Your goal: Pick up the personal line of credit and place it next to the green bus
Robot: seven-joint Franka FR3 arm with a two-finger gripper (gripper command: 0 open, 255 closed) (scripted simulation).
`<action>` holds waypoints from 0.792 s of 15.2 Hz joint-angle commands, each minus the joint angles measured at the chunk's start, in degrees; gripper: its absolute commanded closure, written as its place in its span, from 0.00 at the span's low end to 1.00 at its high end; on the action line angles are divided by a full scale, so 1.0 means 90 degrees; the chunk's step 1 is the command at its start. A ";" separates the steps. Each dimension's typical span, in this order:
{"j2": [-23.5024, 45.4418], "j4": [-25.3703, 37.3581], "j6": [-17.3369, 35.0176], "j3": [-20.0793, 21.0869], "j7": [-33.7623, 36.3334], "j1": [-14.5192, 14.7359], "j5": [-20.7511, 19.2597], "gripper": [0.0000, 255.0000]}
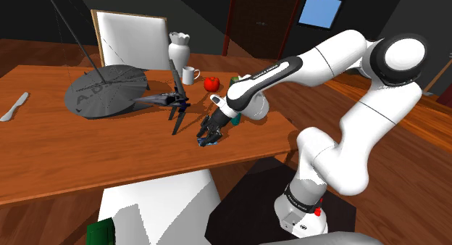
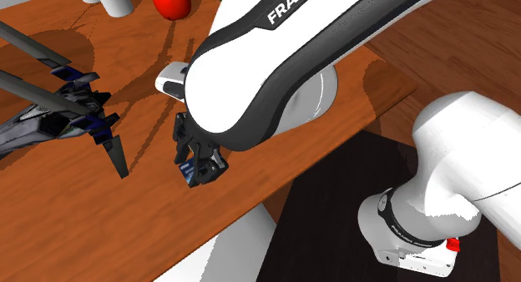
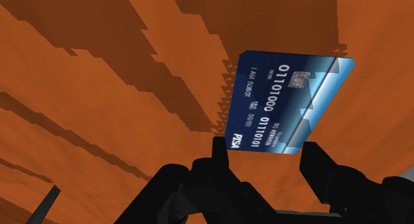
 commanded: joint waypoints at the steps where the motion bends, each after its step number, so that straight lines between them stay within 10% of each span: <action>1: 0.0001 -0.0001 -0.0001 0.0000 0.0000 0.0001 0.0000 1.00; 12: -0.0638 0.0156 -0.0856 0.1133 0.1235 -0.1265 -0.1162 1.00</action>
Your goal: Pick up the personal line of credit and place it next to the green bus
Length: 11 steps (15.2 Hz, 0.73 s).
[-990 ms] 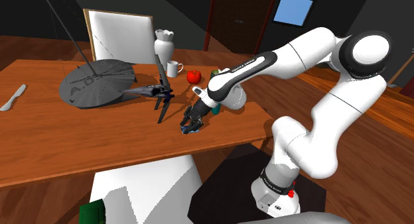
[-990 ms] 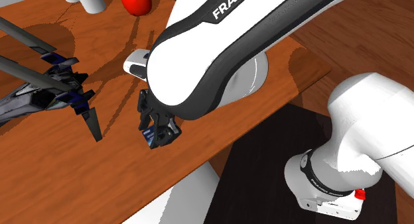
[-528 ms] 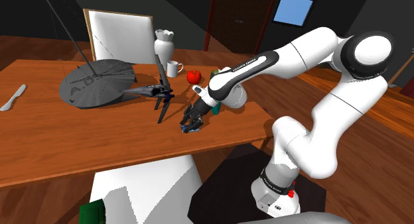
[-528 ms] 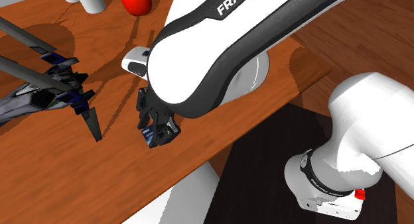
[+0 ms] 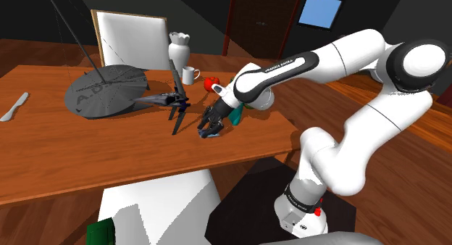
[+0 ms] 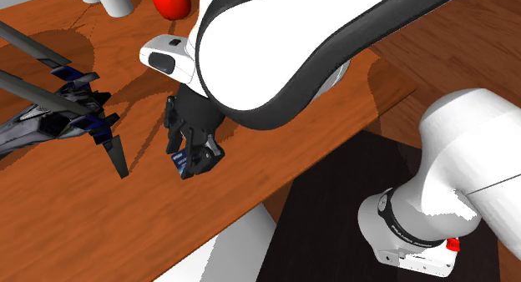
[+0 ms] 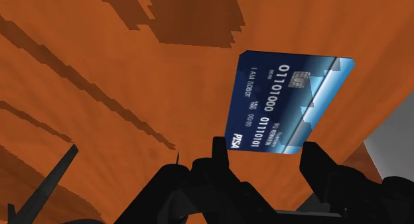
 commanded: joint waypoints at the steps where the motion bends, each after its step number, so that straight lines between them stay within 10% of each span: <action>1: -0.0120 0.0054 -0.0181 0.0175 0.0208 -0.0183 -0.0176 1.00; 11: -0.0624 0.0453 -0.1078 0.0759 0.0963 -0.0761 -0.0752 1.00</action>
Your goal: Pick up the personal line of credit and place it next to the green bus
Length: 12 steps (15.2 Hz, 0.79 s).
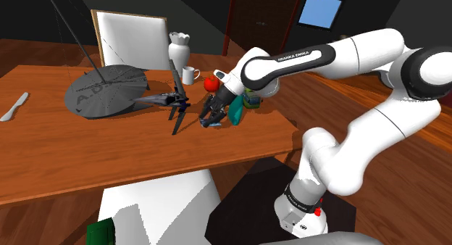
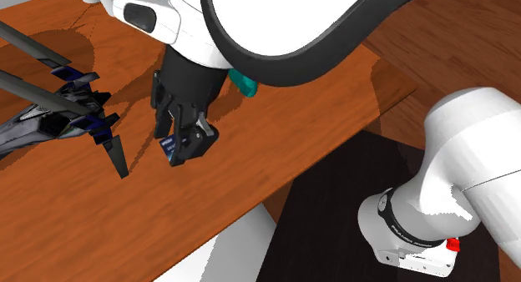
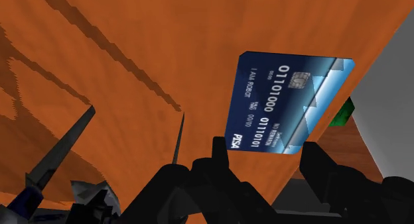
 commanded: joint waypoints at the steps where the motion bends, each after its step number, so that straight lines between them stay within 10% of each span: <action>1: -0.0095 0.0108 -0.0200 0.0106 0.0148 -0.0092 -0.0098 1.00; 12: -0.0422 0.0691 -0.1080 0.0450 0.0681 -0.0354 -0.0401 1.00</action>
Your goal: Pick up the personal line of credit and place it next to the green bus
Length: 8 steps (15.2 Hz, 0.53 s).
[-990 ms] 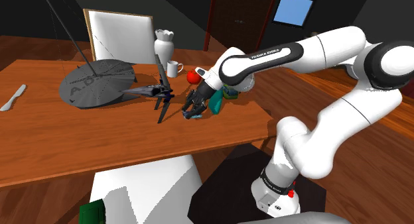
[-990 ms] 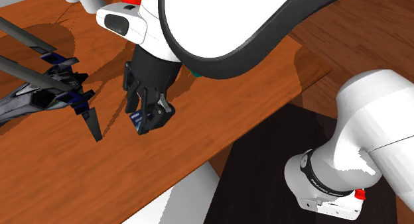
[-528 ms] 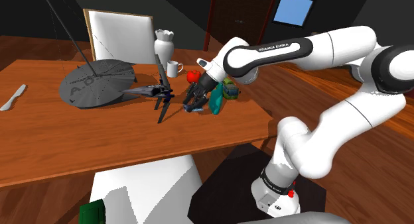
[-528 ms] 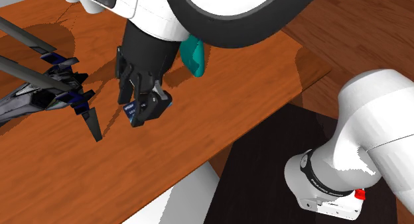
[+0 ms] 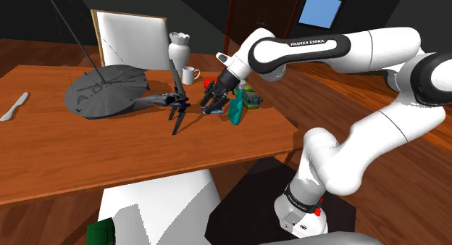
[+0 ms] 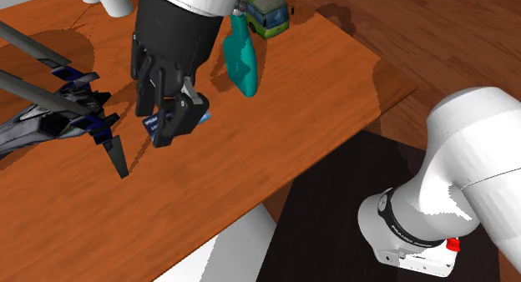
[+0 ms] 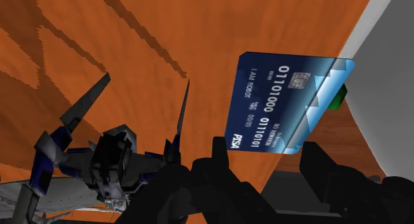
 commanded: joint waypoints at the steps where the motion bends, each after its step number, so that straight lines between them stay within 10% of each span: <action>1: -0.0099 0.0037 -0.0176 -0.0091 -0.0082 -0.0104 -0.0084 1.00; 8: -0.0334 0.0298 -0.0968 -0.1017 -0.0997 -0.0602 -0.0506 1.00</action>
